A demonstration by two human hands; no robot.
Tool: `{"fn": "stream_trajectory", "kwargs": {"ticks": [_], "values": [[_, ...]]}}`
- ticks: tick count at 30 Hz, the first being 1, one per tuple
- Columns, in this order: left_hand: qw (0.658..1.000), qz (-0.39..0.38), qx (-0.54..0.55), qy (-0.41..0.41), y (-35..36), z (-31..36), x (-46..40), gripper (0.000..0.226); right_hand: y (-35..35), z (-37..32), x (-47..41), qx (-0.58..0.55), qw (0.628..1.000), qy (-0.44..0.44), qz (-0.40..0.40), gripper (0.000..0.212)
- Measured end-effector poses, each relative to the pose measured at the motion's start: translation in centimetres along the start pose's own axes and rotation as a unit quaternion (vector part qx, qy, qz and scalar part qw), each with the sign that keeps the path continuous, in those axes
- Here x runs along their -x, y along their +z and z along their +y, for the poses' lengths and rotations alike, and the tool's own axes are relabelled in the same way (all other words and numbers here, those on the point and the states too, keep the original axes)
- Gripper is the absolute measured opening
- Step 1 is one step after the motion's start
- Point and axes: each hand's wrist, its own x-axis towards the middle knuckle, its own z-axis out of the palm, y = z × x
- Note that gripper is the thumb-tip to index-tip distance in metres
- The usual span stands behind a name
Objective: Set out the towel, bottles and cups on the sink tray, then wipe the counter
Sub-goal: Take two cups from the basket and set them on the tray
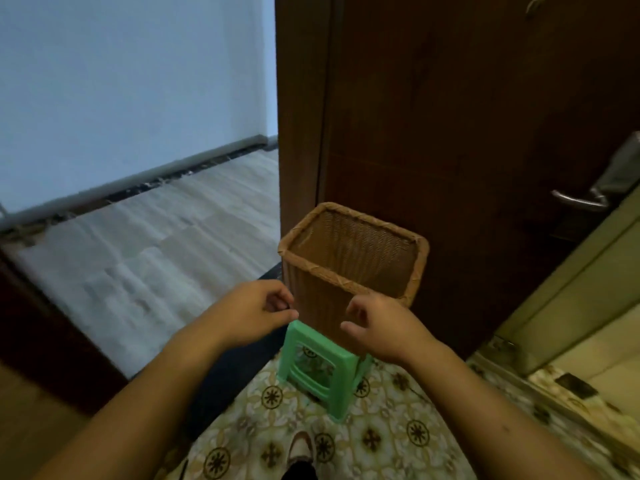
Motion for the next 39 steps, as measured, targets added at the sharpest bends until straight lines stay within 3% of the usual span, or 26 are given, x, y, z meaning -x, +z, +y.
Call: {"fn": "stream_trajectory", "kwargs": {"ticks": [6,12,21,25,30,34,39], "values": [[0.999,-0.018,0.041,0.015,0.6,-1.9,-13.7,0.015,-3.5,6.5,-9.3,0.013,0.997,0.066,-0.035,0.024],[0.998,-0.025,0.045,-0.023,-0.1,-3.1,-25.2,0.018,-5.4,11.8,-19.3,-0.016,0.994,0.089,-0.053,0.017],[0.987,-0.055,0.025,-0.148,5.3,-4.4,-34.1,0.013,-1.4,20.3,-29.7,-0.074,0.979,0.092,-0.167,0.010],[0.980,-0.042,-0.012,-0.193,8.7,-4.5,-36.4,0.010,1.1,23.9,-35.2,-0.093,0.970,0.038,-0.221,0.017],[0.937,0.021,0.024,-0.349,13.1,-4.3,-38.5,0.017,3.4,26.6,-41.6,-0.106,0.941,-0.004,-0.321,0.011],[0.880,0.023,0.103,-0.462,16.3,-4.6,-41.1,0.015,5.7,27.3,-44.4,-0.112,0.928,-0.033,-0.354,0.009],[0.816,0.034,0.096,-0.569,20.0,-7.7,-44.2,0.022,11.3,27.1,-47.1,-0.099,0.920,-0.038,-0.377,0.012]]}}
